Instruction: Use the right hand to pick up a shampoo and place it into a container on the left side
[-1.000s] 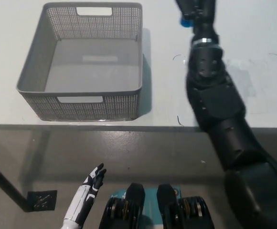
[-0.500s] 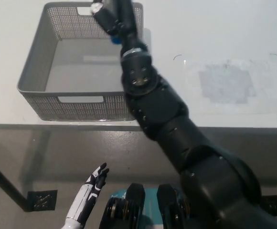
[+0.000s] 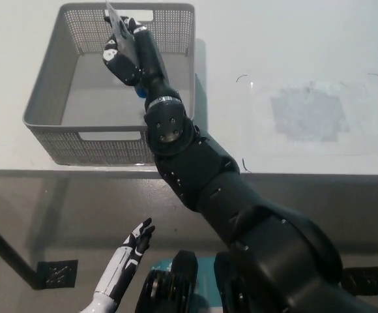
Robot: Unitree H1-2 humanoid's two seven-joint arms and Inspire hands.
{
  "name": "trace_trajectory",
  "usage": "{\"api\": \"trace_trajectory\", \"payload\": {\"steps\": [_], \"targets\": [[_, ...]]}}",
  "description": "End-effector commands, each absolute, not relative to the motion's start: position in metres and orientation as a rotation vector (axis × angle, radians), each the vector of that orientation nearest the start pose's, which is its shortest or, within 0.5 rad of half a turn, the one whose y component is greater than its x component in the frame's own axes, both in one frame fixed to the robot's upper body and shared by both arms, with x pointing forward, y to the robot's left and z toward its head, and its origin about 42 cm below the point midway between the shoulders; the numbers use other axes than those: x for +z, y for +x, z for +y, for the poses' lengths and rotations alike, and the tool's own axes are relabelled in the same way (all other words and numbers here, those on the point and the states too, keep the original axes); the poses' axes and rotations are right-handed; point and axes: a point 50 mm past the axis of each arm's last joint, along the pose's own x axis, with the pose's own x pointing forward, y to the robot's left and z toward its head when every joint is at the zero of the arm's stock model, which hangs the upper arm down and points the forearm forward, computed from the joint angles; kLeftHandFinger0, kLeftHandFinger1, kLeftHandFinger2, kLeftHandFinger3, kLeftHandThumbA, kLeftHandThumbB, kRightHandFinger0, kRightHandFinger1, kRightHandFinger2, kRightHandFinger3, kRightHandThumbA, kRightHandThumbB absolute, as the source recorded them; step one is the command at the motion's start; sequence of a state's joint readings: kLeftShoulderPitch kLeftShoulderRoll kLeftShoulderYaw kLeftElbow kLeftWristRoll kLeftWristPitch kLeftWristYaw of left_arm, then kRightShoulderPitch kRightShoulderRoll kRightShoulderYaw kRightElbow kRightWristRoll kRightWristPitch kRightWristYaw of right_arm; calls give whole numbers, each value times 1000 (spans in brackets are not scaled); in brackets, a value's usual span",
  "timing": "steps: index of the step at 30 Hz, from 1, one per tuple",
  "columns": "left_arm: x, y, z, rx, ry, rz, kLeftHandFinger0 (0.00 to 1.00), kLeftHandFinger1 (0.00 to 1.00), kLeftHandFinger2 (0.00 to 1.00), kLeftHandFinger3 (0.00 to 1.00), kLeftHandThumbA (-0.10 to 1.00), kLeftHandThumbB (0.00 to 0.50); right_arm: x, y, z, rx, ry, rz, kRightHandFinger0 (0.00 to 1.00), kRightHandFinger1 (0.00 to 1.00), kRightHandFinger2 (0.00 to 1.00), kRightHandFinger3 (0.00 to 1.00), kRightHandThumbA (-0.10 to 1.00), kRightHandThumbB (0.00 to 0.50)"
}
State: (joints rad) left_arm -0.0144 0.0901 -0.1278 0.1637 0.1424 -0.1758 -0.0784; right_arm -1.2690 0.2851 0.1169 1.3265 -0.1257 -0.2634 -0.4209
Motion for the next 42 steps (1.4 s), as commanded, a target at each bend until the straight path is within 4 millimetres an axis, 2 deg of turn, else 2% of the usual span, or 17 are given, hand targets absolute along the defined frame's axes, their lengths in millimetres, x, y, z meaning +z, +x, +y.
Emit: {"api": "trace_trajectory", "payload": {"steps": [1,3,6,9,15,18,21,22,24,26,27,31,33,34,36,40,42], "targets": [[76,287,201,-258,254,-64,1000,1000,1000,1000,1000,196,307,522,54,270,-214,-334,807,1000,1000,1000,433,297],[77,288,201,-262,258,-66,1000,1000,1000,1000,1000,194,307,524,50,283,-211,-338,829,1000,1000,1000,533,327],[77,289,201,-262,262,-71,1000,1000,1000,1000,1000,211,306,526,44,292,-241,-353,1000,1000,1000,1000,655,319],[76,288,201,-264,263,-72,1000,1000,1000,1000,1000,185,305,528,40,290,-248,-348,1000,1000,1000,1000,725,328],[77,289,200,-264,259,-72,1000,1000,1000,1000,1000,192,314,532,34,293,-218,-369,1000,1000,1000,1000,763,320],[78,292,201,-265,266,-80,1000,1000,1000,1000,1000,191,330,535,30,278,-247,-420,1000,1000,1000,1000,873,327],[80,296,201,-266,261,-80,1000,1000,1000,1000,1000,211,364,538,17,250,-229,-532,1000,1000,1000,1000,955,320],[81,297,201,-268,266,-85,1000,1000,1000,1000,1000,213,374,539,10,240,-227,-552,1000,1000,1000,1000,990,340],[81,299,201,-272,270,-85,1000,1000,1000,1000,1000,198,388,536,-1,225,-175,-599,1000,1000,1000,1000,933,323],[82,300,202,-273,270,-87,1000,1000,1000,1000,1000,183,407,529,-19,205,-127,-653,1000,1000,1000,1000,906,318],[82,300,202,-274,271,-89,1000,1000,1000,1000,1000,177,418,522,-33,185,-123,-681,1000,1000,1000,1000,943,329],[84,302,204,-270,266,-87,1000,1000,1000,1000,1000,193,435,494,-78,127,-62,-800,1000,1000,1000,1000,949,314],[85,302,205,-262,267,-83,1000,1000,1000,1000,1000,188,433,477,-101,102,-54,-843,1000,1000,1000,1000,947,271],[86,302,206,-259,268,-85,1000,1000,1000,1000,1000,187,433,474,-104,100,-51,-847,1000,1000,1000,1000,948,277],[87,302,206,-253,271,-87,1000,1000,1000,1000,1000,185,424,457,-125,78,-65,-870,1000,1000,1000,1000,978,292],[85,302,206,-246,268,-91,1000,1000,1000,1000,1000,200,391,421,-157,57,-46,-863,1000,1000,1000,1000,1000,345],[85,303,208,-239,270,-93,1000,1000,1000,1000,1000,207,364,401,-173,58,-33,-861,1000,1000,1000,1000,989,330]]}}
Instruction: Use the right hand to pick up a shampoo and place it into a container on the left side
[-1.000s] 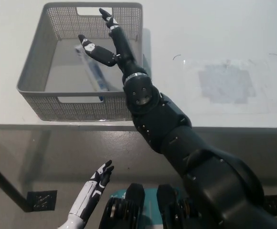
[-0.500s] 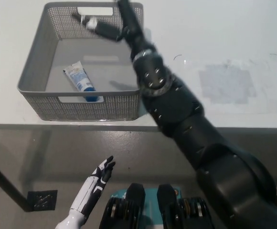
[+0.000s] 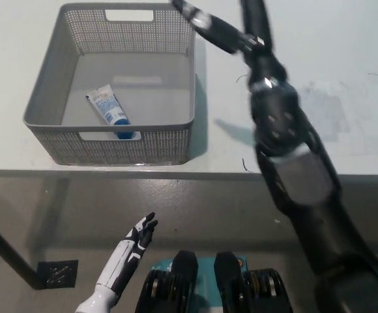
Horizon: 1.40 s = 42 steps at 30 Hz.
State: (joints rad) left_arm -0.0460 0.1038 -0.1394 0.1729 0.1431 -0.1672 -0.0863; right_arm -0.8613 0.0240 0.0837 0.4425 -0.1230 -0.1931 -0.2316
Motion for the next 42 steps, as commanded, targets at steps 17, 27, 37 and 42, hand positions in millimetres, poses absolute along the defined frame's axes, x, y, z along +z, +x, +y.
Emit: {"api": "trace_trajectory", "payload": {"steps": [17,27,37,42], "targets": [[81,306,213,-201,267,-95,1000,1000,1000,1000,1000,190,153,315,-222,7,-29,-372,1000,1000,1000,1000,994,355],[78,302,218,-171,231,-80,1000,1000,1000,1000,1000,197,78,299,-237,-26,-32,-165,1000,1000,1000,1000,994,330],[80,306,219,-146,243,-89,1000,1000,1000,1000,1000,178,72,311,-232,11,59,-130,1000,1000,1000,1000,925,326],[82,306,220,-149,234,-86,1000,1000,1000,1000,1000,170,73,310,-230,13,50,-131,1000,1000,1000,1000,937,340]]}}
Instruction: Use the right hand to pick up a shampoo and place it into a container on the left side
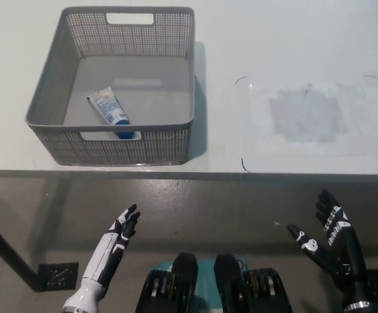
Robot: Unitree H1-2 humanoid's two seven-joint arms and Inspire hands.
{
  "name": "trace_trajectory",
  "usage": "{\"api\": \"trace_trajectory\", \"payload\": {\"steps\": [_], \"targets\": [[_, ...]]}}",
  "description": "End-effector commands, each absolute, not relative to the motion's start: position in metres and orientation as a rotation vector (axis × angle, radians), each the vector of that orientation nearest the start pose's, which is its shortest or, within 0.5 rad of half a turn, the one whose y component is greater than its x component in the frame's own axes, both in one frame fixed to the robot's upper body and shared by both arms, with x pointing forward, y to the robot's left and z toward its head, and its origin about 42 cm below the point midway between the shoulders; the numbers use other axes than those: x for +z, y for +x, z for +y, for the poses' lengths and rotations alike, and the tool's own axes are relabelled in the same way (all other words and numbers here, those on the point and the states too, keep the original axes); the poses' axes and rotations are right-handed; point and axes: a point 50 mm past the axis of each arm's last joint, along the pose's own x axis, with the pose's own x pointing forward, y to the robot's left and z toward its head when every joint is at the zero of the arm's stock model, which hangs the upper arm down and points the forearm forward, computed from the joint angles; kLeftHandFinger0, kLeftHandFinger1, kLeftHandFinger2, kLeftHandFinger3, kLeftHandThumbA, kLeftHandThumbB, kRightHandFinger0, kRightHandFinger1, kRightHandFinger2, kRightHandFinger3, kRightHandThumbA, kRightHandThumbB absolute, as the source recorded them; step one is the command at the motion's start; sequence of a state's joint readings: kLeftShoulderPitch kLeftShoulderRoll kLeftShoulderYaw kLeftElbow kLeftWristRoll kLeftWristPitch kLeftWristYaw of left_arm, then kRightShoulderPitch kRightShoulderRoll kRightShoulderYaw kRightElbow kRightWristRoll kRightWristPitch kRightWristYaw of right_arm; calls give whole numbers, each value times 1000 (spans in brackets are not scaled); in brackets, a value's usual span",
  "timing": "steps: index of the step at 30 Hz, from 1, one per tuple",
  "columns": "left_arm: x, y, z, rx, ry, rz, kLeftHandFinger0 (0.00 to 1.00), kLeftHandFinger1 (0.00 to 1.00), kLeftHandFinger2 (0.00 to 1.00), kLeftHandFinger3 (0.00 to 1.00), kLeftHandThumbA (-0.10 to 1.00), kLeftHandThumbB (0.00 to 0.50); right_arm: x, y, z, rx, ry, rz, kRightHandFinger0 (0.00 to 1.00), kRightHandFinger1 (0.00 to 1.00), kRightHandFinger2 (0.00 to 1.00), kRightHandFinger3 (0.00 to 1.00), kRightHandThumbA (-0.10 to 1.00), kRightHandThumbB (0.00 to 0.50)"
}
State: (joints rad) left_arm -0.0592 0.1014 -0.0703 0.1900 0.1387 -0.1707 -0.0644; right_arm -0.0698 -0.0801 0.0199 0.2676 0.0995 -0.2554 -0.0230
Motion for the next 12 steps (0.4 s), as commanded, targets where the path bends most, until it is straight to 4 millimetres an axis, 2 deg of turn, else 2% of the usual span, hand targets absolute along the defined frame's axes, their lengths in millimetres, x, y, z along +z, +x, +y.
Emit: {"api": "trace_trajectory", "payload": {"steps": [1,7,9,10,11,12], "targets": [[83,307,220,-149,236,-89,1000,1000,1000,1000,1000,171,73,311,-230,12,47,-131,1000,1000,1000,1000,939,349],[82,304,220,-150,229,-89,1000,1000,1000,1000,1000,184,71,301,-229,18,-8,-117,1000,1000,1000,1000,992,360],[79,299,220,-149,228,-80,1000,1000,1000,1000,1000,188,69,295,-228,34,-34,-118,1000,1000,1000,1000,1000,327],[78,296,220,-148,226,-76,1000,1000,1000,1000,1000,188,68,293,-228,38,-38,-118,1000,1000,1000,1000,1000,326],[77,295,220,-149,225,-75,1000,1000,1000,1000,1000,180,68,291,-227,51,-67,-119,1000,1000,1000,1000,1000,298],[77,295,220,-149,225,-75,1000,1000,1000,1000,1000,180,68,291,-227,51,-67,-119,1000,1000,1000,1000,1000,298]]}}
